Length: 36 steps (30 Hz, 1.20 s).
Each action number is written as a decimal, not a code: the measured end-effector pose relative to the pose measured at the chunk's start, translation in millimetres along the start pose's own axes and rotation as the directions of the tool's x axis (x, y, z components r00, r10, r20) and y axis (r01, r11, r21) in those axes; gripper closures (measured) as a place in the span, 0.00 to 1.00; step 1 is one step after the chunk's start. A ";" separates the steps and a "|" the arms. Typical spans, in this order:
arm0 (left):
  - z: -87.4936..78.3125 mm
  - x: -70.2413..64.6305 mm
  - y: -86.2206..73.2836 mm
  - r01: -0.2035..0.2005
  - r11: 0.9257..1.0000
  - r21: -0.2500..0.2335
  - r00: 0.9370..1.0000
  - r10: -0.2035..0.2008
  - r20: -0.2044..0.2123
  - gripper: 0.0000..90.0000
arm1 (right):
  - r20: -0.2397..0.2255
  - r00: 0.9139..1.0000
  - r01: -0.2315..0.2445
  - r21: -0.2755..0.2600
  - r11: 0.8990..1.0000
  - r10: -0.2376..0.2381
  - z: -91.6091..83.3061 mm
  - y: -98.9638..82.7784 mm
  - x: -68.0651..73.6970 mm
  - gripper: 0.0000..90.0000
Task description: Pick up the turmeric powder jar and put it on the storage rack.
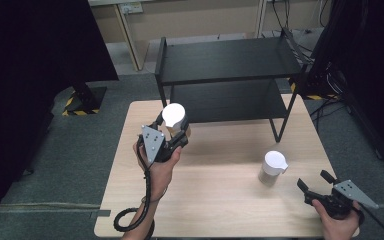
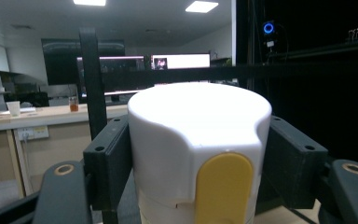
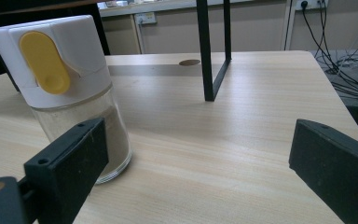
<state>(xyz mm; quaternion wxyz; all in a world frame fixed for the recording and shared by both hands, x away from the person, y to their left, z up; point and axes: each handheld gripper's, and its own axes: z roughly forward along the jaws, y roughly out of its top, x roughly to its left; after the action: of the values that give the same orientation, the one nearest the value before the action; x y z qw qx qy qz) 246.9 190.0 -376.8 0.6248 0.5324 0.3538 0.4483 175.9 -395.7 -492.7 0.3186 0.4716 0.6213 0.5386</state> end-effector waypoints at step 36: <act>39.4 1.5 83.6 -0.027 0.997 -0.078 0.999 0.025 -0.021 0.34 | -0.006 1.000 -0.002 0.000 1.000 0.002 0.1 0.2 -1.5 0.05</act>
<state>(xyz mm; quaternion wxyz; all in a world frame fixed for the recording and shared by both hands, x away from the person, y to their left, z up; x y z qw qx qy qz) 268.3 180.3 -287.4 0.6355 0.5077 0.3354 0.4753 176.5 -397.1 -492.8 0.3160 0.4708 0.6218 0.5403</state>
